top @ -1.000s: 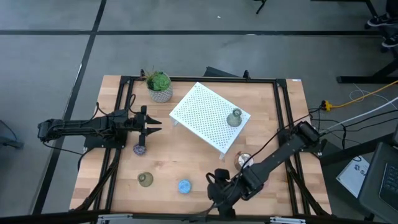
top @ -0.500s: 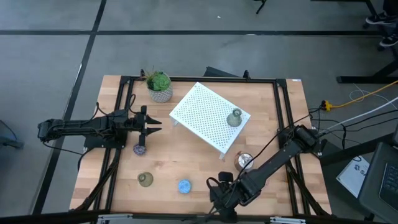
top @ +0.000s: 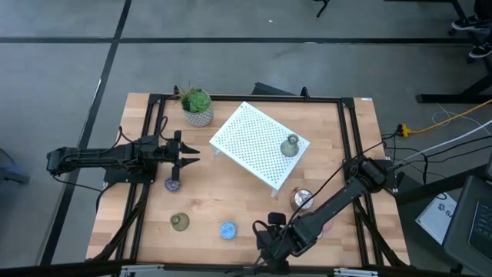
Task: Pick & Place candle stick holders
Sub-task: Put the right green vase on the shelf aligned with the other green vase
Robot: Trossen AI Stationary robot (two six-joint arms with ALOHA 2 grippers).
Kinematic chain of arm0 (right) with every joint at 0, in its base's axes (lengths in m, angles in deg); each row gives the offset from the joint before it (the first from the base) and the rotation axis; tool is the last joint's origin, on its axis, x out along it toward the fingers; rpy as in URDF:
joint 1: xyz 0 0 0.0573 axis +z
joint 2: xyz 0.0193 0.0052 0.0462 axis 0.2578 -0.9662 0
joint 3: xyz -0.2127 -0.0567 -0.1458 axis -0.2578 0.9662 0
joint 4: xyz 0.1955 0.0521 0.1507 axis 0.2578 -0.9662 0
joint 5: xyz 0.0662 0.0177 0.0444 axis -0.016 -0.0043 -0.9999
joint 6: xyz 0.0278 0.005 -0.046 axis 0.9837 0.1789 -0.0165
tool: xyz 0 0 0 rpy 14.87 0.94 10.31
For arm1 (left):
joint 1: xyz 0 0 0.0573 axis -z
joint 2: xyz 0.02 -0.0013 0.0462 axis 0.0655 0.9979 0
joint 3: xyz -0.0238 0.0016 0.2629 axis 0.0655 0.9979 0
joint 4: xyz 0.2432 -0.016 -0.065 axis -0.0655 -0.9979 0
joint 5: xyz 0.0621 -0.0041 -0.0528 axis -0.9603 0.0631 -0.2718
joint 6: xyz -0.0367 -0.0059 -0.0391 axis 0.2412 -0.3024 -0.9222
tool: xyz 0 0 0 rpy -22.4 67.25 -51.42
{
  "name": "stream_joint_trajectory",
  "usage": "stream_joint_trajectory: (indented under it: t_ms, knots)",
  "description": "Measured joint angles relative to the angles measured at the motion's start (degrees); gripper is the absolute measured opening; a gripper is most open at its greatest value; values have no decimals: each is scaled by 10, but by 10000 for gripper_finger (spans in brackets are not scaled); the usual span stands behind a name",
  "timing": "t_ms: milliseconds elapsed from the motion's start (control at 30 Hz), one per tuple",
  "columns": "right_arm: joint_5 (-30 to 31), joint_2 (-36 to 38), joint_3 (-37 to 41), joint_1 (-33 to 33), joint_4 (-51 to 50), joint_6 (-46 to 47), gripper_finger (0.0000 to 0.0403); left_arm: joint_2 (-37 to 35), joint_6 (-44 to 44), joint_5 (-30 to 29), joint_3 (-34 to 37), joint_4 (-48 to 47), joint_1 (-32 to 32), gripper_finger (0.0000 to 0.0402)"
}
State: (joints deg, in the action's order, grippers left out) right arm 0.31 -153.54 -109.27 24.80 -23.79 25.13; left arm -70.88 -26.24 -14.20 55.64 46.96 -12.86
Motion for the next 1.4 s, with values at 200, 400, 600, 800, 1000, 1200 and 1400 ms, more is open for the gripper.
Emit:
stream_joint_trajectory:
  t_ms: [200, 400, 600, 800, 1000, 1200, 1400]
  knots:
    - [10, -1, 0, -12, -2, 16, 114, 0, 0, 0, 0, 0, 0, 128]
    - [7, 0, 0, -22, -6, 50, 46, 0, 0, 0, 0, 0, 0, 128]
    - [-7, 1, -2, -30, 8, 65, 38, 0, 0, 0, 0, 0, 0, 127]
    - [-18, -1, -27, -44, 4, 77, 31, 0, 0, 0, 0, 0, 0, 127]
    - [-26, -1, -46, -63, -3, 75, 24, 0, 0, 0, 0, 0, 0, 128]
    - [-22, -1, -69, -84, -48, 57, 23, 0, 0, 0, 0, 0, 0, 128]
    - [-22, -1, -82, -107, -63, 38, 23, 0, 0, 0, 0, 0, 0, 127]
